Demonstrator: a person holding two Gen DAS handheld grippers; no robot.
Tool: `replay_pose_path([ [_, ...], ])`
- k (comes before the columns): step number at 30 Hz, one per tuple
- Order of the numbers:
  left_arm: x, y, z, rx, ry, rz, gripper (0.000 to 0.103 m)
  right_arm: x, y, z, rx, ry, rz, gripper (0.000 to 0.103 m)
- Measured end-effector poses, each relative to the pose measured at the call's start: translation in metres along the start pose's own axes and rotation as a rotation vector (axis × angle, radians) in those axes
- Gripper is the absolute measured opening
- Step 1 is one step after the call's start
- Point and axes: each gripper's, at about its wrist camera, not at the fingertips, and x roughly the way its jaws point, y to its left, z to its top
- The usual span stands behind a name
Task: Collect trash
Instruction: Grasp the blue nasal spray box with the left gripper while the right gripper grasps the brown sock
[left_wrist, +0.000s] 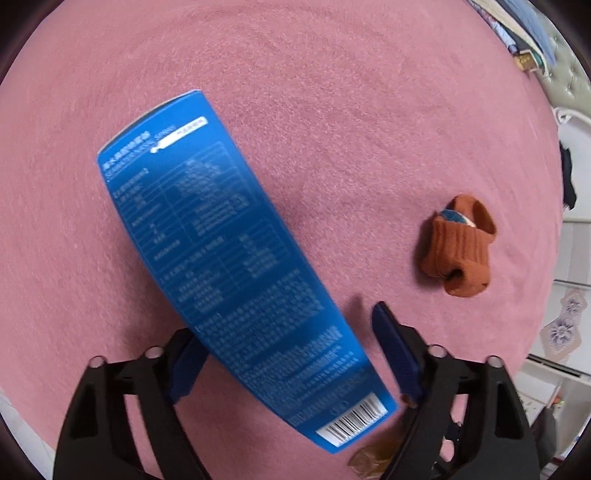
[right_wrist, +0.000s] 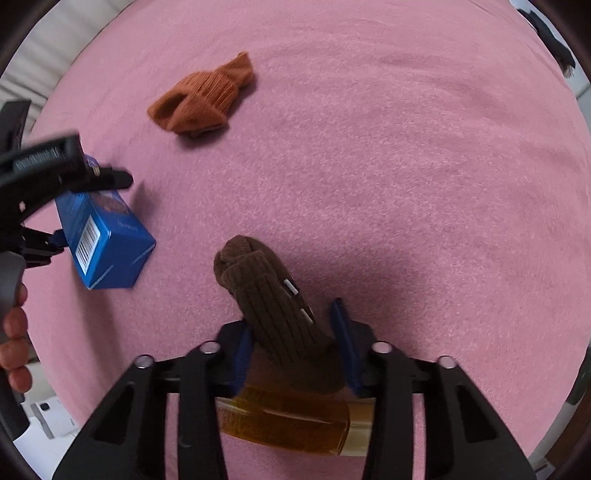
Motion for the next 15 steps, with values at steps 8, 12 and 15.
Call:
replay_pose_path([
  [8, -0.009, 0.002, -0.005, 0.045, -0.018, -0.013, 0.053, -0.021, -0.005, 0.003, 0.056, -0.038, 0.065, 0.016],
  [12, -0.022, 0.011, -0.014, 0.083, -0.017, -0.038, 0.053, -0.037, -0.005, -0.001, 0.088, -0.056, 0.113, 0.016],
  [15, -0.035, 0.020, -0.028, 0.103, -0.009, -0.067, 0.053, -0.049, -0.005, -0.007, 0.113, -0.063, 0.146, 0.016],
])
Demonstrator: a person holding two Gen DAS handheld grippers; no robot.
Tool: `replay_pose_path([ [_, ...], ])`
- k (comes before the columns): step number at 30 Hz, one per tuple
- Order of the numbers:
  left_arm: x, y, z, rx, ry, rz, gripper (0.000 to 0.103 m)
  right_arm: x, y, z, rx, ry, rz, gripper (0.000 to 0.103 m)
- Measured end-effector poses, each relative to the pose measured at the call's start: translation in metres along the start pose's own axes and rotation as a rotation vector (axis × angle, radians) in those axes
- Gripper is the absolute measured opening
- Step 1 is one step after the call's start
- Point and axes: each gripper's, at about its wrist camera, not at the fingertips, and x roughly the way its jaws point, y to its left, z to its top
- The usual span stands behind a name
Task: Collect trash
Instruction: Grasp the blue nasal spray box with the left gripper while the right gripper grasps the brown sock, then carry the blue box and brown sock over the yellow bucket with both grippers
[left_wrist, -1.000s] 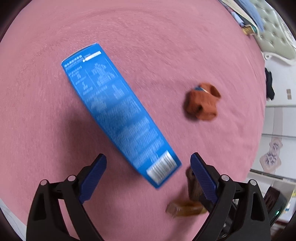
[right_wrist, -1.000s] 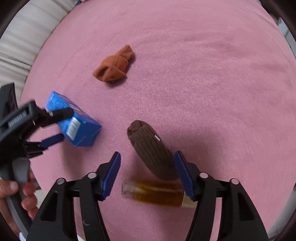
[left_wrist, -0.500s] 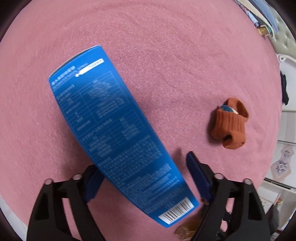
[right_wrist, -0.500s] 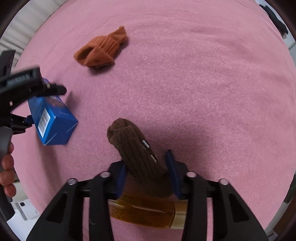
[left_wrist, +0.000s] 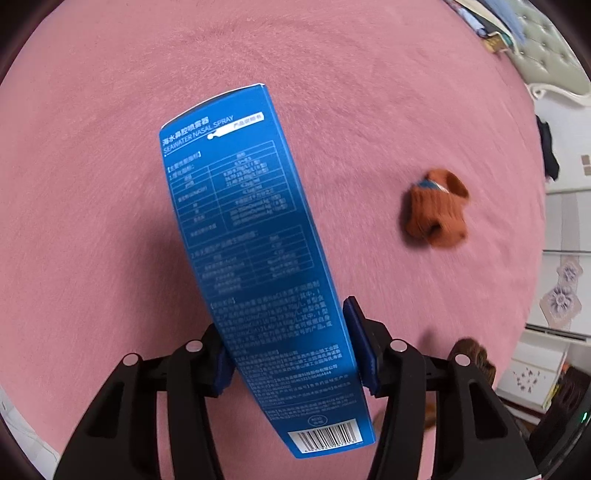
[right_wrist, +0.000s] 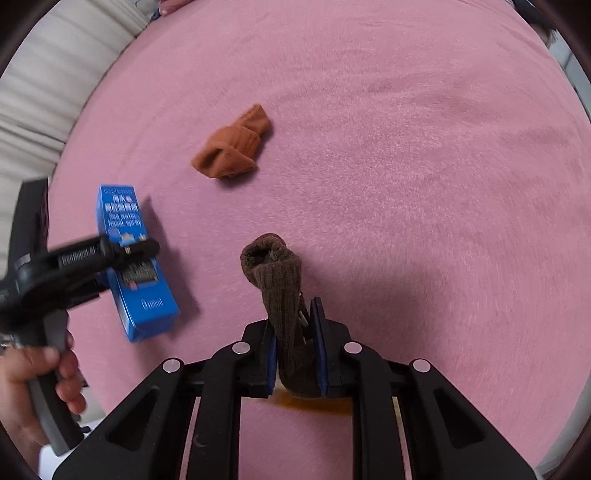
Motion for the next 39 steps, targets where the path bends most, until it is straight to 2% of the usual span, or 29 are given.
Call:
replay_pose_path([
  [4, -0.017, 0.001, -0.031, 0.037, 0.022, -0.034, 0.053, -0.015, -0.001, -0.017, 0.024, -0.002, 0.028, 0.016],
  [9, -0.035, -0.005, -0.073, 0.102, 0.033, -0.030, 0.053, -0.033, 0.001, -0.043, 0.039, -0.008, 0.033, 0.016],
  [15, -0.054, -0.014, -0.131, 0.229, 0.042, -0.018, 0.053, -0.064, -0.007, -0.099, 0.095, -0.031, 0.037, 0.016],
  [22, -0.070, -0.035, -0.190, 0.371, 0.078, -0.043, 0.053, -0.096, -0.034, -0.161, 0.198, -0.088, 0.021, 0.016],
  [28, -0.058, -0.072, -0.254, 0.502, 0.162, -0.062, 0.053, -0.123, -0.068, -0.224, 0.319, -0.134, -0.004, 0.016],
  [34, -0.053, -0.109, -0.310, 0.642, 0.206, -0.066, 0.053, -0.153, -0.105, -0.288, 0.444, -0.173, -0.008, 0.016],
  [39, -0.045, -0.150, -0.357, 0.753, 0.232, -0.068, 0.053, -0.173, -0.140, -0.324, 0.510, -0.203, -0.018, 0.016],
])
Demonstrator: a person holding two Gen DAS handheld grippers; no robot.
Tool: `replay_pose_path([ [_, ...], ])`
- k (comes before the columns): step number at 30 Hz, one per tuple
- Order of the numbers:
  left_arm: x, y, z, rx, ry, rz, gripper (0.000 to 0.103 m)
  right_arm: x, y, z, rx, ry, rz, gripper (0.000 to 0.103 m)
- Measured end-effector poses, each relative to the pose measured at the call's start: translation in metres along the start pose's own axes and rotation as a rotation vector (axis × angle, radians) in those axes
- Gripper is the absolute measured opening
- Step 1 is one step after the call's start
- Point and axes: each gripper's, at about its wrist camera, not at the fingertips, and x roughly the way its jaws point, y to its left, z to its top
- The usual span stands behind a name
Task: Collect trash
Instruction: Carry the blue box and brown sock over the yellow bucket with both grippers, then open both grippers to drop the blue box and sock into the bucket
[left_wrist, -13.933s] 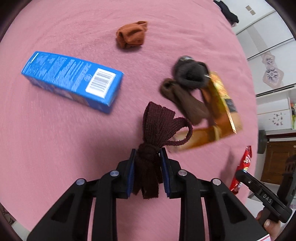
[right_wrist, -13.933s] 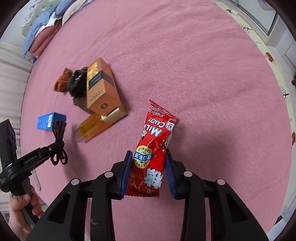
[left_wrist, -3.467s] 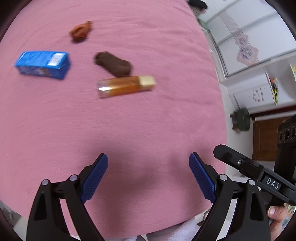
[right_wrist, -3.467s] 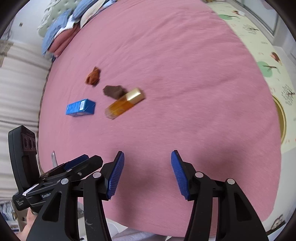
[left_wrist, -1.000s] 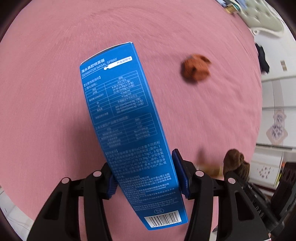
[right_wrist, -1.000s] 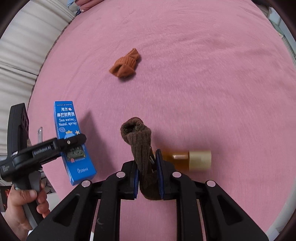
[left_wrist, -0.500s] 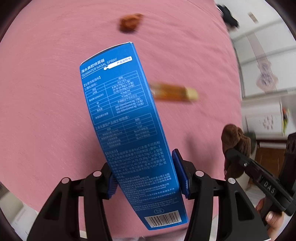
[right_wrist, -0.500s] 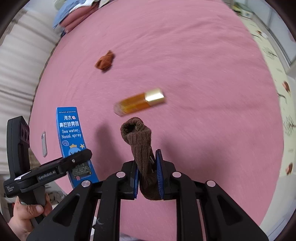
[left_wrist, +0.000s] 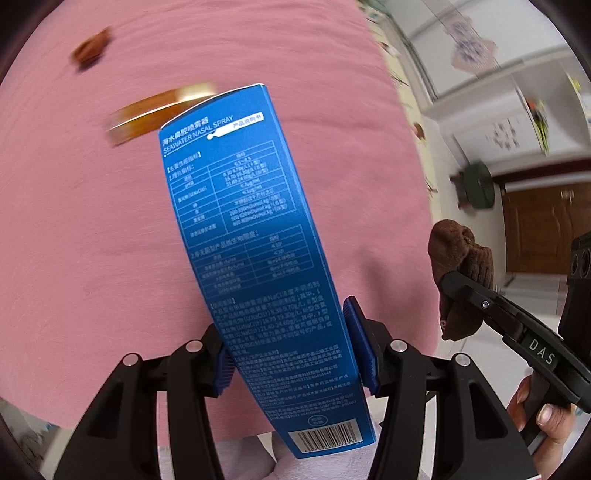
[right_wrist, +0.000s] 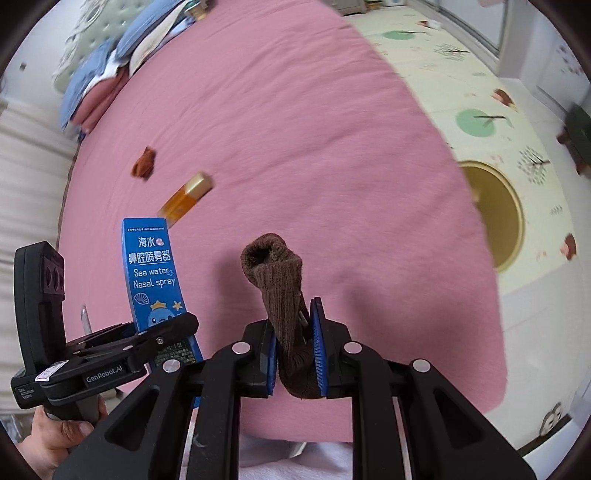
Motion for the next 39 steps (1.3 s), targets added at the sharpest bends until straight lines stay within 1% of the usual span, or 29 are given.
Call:
replay_pose_path([
  [4, 0.012, -0.050, 0.004, 0.085, 0.012, 0.001, 0.053, -0.019, -0.037, 0.000, 0.048, -0.032, -0.001, 0.016],
  [10, 0.026, -0.118, 0.012, 0.182, 0.031, -0.002, 0.053, -0.047, -0.095, 0.007, 0.121, -0.077, 0.006, 0.016],
  [22, 0.069, -0.229, 0.040, 0.301, 0.075, -0.026, 0.053, -0.080, -0.194, 0.032, 0.224, -0.117, 0.015, 0.016],
  [27, 0.087, -0.264, 0.051, 0.353, 0.099, -0.024, 0.053, -0.090, -0.234, 0.044, 0.286, -0.140, 0.011, 0.016],
  [31, 0.108, -0.293, 0.066, 0.384, 0.124, -0.025, 0.053, -0.093, -0.261, 0.055, 0.320, -0.143, 0.008, 0.016],
  [34, 0.123, -0.304, 0.077, 0.386, 0.147, -0.037, 0.053, -0.090, -0.278, 0.064, 0.344, -0.143, 0.004, 0.017],
  [39, 0.146, -0.322, 0.093, 0.414, 0.179, -0.033, 0.053, -0.084, -0.295, 0.078, 0.375, -0.143, 0.008, 0.017],
])
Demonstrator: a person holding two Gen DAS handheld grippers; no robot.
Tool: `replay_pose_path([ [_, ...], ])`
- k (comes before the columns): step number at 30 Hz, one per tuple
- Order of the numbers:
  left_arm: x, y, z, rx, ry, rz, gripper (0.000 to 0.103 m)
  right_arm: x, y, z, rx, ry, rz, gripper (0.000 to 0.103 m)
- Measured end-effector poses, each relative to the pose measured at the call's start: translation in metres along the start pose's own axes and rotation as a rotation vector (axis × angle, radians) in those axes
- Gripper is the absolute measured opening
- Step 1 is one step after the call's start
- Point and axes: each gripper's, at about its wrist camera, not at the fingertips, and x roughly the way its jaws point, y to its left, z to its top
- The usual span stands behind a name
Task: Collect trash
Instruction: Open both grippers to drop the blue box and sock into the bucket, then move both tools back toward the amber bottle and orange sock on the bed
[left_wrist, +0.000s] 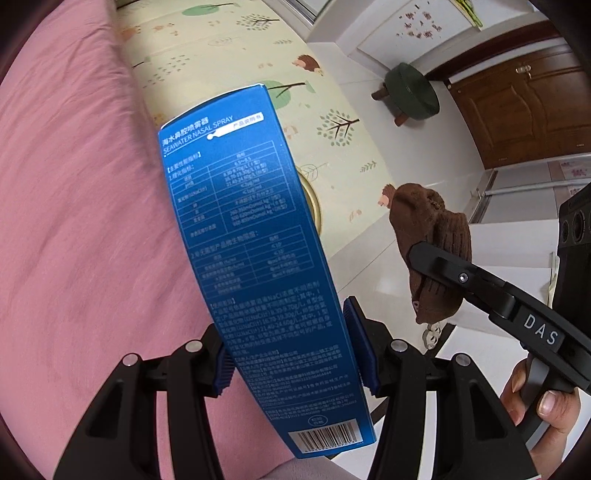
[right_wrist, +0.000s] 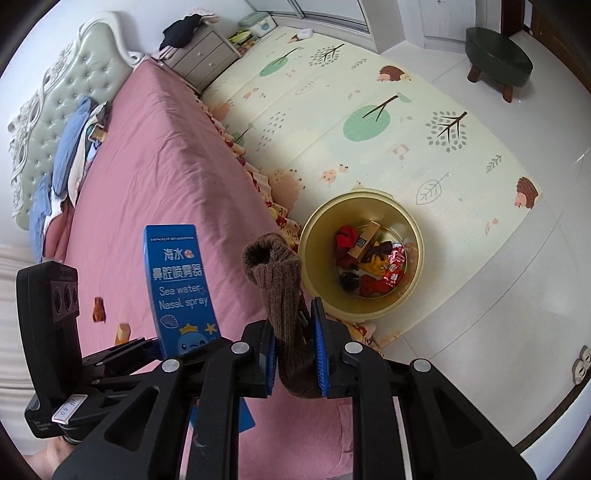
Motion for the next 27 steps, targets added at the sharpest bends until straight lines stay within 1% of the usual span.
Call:
replay_pose_path([
  [2, 0.007, -0.004, 0.012, 0.007, 0.017, -0.017, 0.053, 0.003, -0.002, 0.006, 0.006, 0.000, 0.001, 0.018],
  [5, 0.011, -0.008, 0.027, 0.014, 0.014, -0.035, 0.052, 0.005, -0.006, 0.016, 0.020, -0.003, 0.005, 0.019],
  [6, 0.012, -0.009, 0.032, 0.016, 0.015, -0.041, 0.054, 0.006, -0.008, 0.021, 0.030, -0.007, 0.009, 0.019],
  [7, 0.013, -0.010, 0.038, 0.014, 0.015, -0.056, 0.060, 0.005, -0.010, 0.025, 0.039, -0.011, 0.011, 0.027],
  [8, 0.014, -0.010, 0.041, 0.011, 0.015, -0.061, 0.076, 0.005, -0.012, 0.029, 0.050, -0.017, 0.012, 0.032],
  [9, 0.013, -0.009, 0.044, 0.009, 0.009, -0.063, 0.082, 0.004, -0.015, 0.033, 0.064, -0.028, 0.009, 0.038],
  [12, 0.011, -0.009, 0.052, 0.024, 0.000, -0.039, 0.083, 0.001, -0.020, 0.043, 0.084, -0.039, 0.000, 0.038],
  [13, 0.010, -0.008, 0.053, 0.023, -0.005, -0.025, 0.084, 0.000, -0.021, 0.045, 0.090, -0.043, -0.002, 0.040],
  [14, 0.010, -0.006, 0.053, 0.019, -0.005, -0.026, 0.084, 0.000, -0.022, 0.046, 0.096, -0.045, -0.002, 0.041],
  [15, 0.009, -0.004, 0.053, 0.012, -0.003, -0.028, 0.084, -0.001, -0.023, 0.047, 0.102, -0.045, -0.002, 0.043],
  [19, 0.003, 0.009, 0.044, -0.008, -0.007, -0.017, 0.084, 0.001, -0.019, 0.046, 0.097, -0.039, -0.008, 0.043],
  [22, -0.003, 0.017, 0.035, -0.015, -0.019, -0.005, 0.084, 0.004, -0.009, 0.041, 0.071, -0.025, -0.006, 0.043],
  [27, -0.018, 0.037, 0.014, -0.033, -0.050, 0.013, 0.084, 0.011, 0.021, 0.027, 0.009, -0.001, 0.002, 0.043],
])
